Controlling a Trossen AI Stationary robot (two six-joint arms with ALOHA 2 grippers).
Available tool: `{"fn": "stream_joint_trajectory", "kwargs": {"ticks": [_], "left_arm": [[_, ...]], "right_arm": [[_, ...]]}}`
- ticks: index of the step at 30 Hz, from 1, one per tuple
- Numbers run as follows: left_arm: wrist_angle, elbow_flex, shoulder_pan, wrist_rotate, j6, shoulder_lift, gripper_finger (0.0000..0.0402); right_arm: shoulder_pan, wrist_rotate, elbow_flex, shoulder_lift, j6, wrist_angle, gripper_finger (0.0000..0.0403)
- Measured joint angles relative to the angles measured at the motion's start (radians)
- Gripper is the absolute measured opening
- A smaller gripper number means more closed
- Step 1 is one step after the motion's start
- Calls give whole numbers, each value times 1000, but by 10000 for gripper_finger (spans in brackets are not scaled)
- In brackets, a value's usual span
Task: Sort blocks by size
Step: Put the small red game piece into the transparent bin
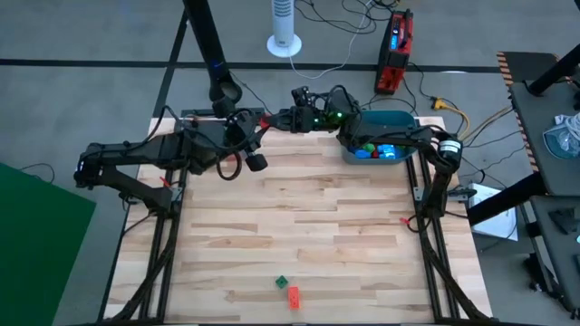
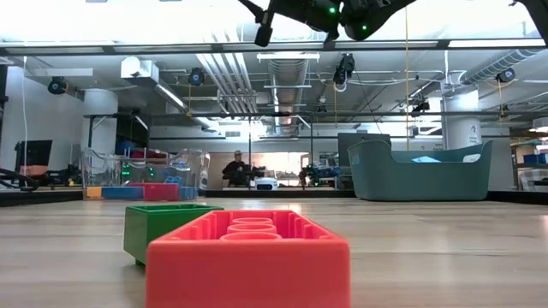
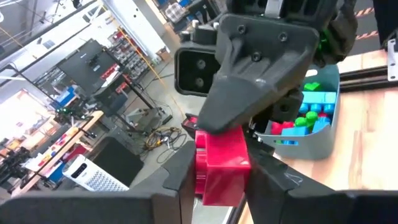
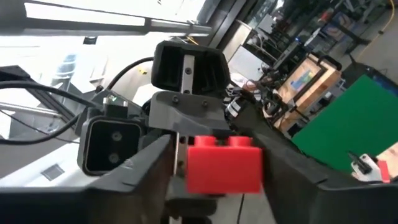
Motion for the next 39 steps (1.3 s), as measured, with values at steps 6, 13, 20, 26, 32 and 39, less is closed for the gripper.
{"fn": "stream_joint_trajectory", "kwargs": {"ticks": [6, 13, 20, 26, 32, 39], "left_arm": [[-59, 0, 6, -2, -34, -61, 93], [-202, 1, 86, -4, -176, -120, 93], [-405, 2, 342, 236, -384, -121, 93], [-675, 3, 593, 374, -543, -51, 93], [-854, -26, 766, 499, -573, 49, 93], [-831, -83, 856, 503, -560, 146, 95]], "right_arm": [[-49, -7, 0, -5, -4, -7, 279], [-94, -9, 0, -7, 4, -11, 309], [-96, -43, 0, -7, -4, -48, 297], [-96, -152, 0, -7, 3, -83, 282], [-94, -208, -1, -7, 23, -83, 274], [-94, -218, -1, -7, 37, -89, 285]]}}
